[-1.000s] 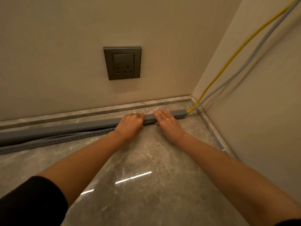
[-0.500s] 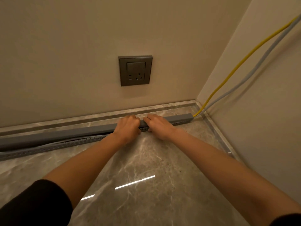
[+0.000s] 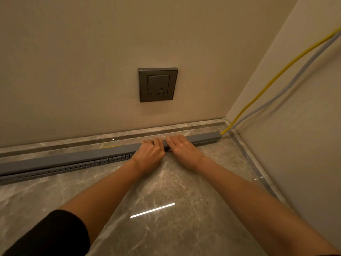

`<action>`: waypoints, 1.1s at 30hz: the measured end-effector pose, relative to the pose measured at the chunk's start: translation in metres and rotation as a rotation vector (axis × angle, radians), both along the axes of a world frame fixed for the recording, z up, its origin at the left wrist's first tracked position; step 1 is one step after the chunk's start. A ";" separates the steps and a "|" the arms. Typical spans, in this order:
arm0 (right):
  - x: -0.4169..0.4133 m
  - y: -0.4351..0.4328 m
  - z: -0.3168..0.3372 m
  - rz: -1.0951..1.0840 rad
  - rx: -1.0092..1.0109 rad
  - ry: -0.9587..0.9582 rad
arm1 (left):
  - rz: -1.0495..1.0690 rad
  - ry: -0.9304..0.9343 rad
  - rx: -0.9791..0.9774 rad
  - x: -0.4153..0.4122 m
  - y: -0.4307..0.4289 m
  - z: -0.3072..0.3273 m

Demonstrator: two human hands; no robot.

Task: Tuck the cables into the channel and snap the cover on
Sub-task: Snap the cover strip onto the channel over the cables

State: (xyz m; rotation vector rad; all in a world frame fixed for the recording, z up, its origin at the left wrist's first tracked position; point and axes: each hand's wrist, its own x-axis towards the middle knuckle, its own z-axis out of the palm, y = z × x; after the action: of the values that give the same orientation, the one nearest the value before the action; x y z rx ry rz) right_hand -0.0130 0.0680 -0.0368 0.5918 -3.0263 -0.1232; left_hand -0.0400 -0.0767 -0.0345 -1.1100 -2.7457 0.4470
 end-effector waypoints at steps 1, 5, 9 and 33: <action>0.002 -0.001 -0.002 -0.002 -0.006 0.034 | -0.001 0.019 -0.012 -0.001 -0.001 -0.004; 0.005 -0.007 -0.011 0.008 -0.014 0.136 | -0.025 0.110 -0.015 0.001 -0.001 -0.005; 0.005 -0.012 -0.018 -0.041 0.055 0.064 | 0.009 0.152 -0.030 0.004 0.003 0.003; -0.010 -0.049 0.013 -0.072 0.012 -0.141 | 0.163 -0.193 0.173 0.008 -0.054 0.007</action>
State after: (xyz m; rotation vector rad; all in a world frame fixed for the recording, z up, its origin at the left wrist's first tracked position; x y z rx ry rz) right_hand -0.0235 0.0188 -0.0237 0.5127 -3.1868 -0.1072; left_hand -0.0321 -0.1308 -0.0279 -0.9368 -2.9876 0.1205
